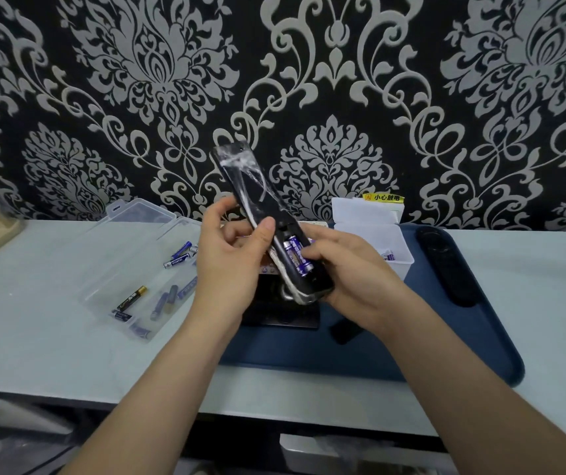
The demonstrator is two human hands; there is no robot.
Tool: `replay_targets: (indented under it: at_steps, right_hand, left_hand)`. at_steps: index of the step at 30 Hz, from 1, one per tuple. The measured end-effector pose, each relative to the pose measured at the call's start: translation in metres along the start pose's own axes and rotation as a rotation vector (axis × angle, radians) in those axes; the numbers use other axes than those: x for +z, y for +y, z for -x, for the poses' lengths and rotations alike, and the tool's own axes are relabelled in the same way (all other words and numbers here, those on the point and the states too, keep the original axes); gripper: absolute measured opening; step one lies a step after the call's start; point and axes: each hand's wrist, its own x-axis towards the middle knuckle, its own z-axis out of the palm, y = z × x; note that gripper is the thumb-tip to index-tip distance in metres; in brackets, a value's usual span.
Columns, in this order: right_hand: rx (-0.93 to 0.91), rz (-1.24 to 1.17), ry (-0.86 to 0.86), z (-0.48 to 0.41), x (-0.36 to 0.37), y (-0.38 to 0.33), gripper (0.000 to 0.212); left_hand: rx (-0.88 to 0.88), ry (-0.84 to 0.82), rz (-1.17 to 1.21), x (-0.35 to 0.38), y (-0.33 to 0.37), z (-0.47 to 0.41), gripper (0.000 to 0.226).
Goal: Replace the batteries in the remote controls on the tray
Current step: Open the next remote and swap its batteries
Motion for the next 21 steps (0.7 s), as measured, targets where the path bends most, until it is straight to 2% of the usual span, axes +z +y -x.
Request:
replay_targets:
  at_steps: [1, 3, 5, 7, 9, 13, 21]
  right_hand:
    - [-0.022, 0.019, -0.002, 0.0, -0.001, -0.001, 0.038]
    - [-0.054, 0.017, 0.021, 0.0, 0.0, 0.001, 0.039]
    - [-0.085, -0.018, 0.036, 0.0, 0.004, 0.003, 0.039]
    - [-0.113, -0.067, 0.018, 0.001, 0.007, 0.002, 0.037]
    - [-0.122, -0.11, 0.002, 0.002, 0.007, 0.001, 0.037]
    - [-0.119, -0.217, -0.017, 0.001, 0.008, 0.002, 0.034]
    - [-0.168, -0.167, 0.079, -0.002, 0.013, 0.008, 0.023]
  left_hand:
    - [0.035, 0.015, -0.071, -0.003, 0.0, 0.0, 0.05]
    - [0.31, 0.067, -0.404, -0.009, 0.0, -0.002, 0.057]
    - [0.657, 0.032, -0.698, -0.011, -0.001, 0.0, 0.042]
    - [0.792, -0.093, -0.816, -0.005, -0.004, 0.007, 0.021]
    - [0.806, -0.145, -0.846, -0.001, -0.008, 0.011, 0.017]
    - [0.733, -0.125, -0.776, -0.001, -0.007, 0.01, 0.016]
    - [0.489, -0.157, -0.625, 0.003, 0.001, 0.015, 0.027]
